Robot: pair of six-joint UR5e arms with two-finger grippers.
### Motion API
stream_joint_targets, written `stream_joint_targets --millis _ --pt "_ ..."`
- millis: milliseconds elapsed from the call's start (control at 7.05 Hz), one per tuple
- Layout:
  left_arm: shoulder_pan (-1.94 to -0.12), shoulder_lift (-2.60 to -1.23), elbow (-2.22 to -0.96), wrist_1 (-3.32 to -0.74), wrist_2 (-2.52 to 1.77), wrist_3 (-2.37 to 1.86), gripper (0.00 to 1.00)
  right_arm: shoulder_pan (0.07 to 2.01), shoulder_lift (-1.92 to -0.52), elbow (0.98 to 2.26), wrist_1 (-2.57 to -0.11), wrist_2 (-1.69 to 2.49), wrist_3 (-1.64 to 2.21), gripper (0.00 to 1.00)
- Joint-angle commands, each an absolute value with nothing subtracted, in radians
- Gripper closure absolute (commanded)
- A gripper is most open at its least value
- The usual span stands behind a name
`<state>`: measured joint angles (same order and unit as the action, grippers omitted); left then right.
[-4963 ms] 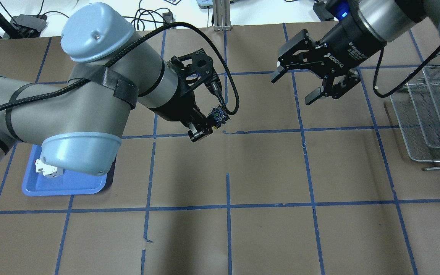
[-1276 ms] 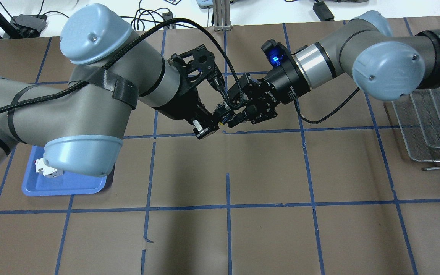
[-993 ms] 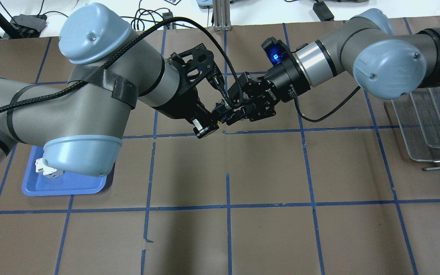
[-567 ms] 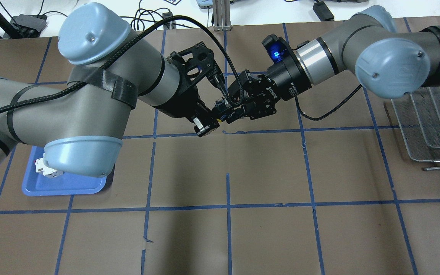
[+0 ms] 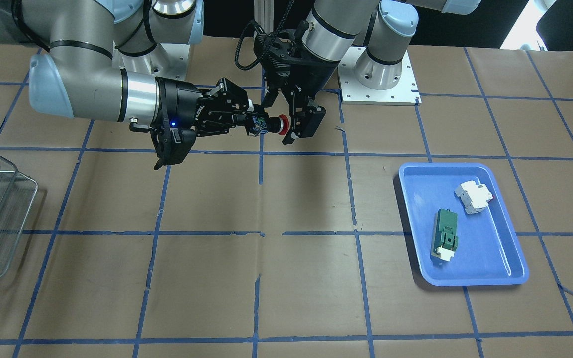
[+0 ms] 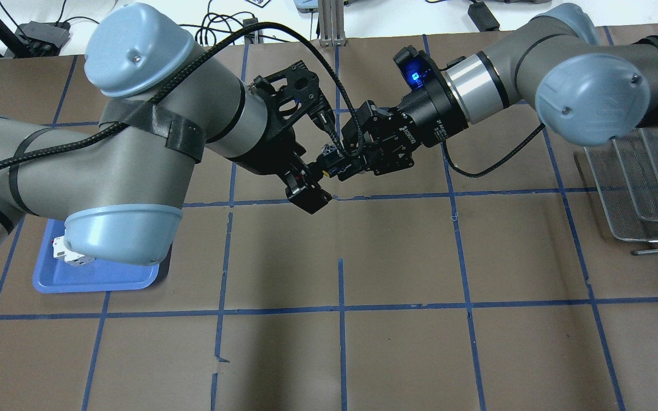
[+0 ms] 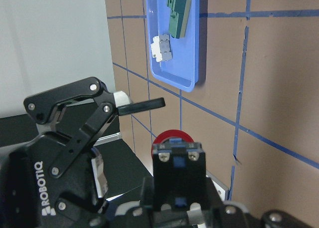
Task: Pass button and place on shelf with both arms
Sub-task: 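Pull the push button away with the right gripper while the left gripper opens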
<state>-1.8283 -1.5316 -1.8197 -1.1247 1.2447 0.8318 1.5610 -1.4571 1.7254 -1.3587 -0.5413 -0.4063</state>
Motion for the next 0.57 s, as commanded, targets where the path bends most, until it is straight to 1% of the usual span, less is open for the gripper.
stream_joint_targets --millis 0,142,425 --pt "-1.819 -1.519 -1.812 -1.135 1.247 0.833 0.0 1.501 -1.463 1.675 -1.368 -0.659 -0.396 0.81" --pt "-1.801 -1.505 -1.812 -1.144 1.247 0.833 0.0 1.426 -1.463 1.642 -1.367 -0.745 -0.397 0.81" --pt "-1.732 -1.465 -1.809 -1.21 1.247 0.833 0.0 1.263 -1.462 1.625 -1.403 -0.994 -0.437 0.8"
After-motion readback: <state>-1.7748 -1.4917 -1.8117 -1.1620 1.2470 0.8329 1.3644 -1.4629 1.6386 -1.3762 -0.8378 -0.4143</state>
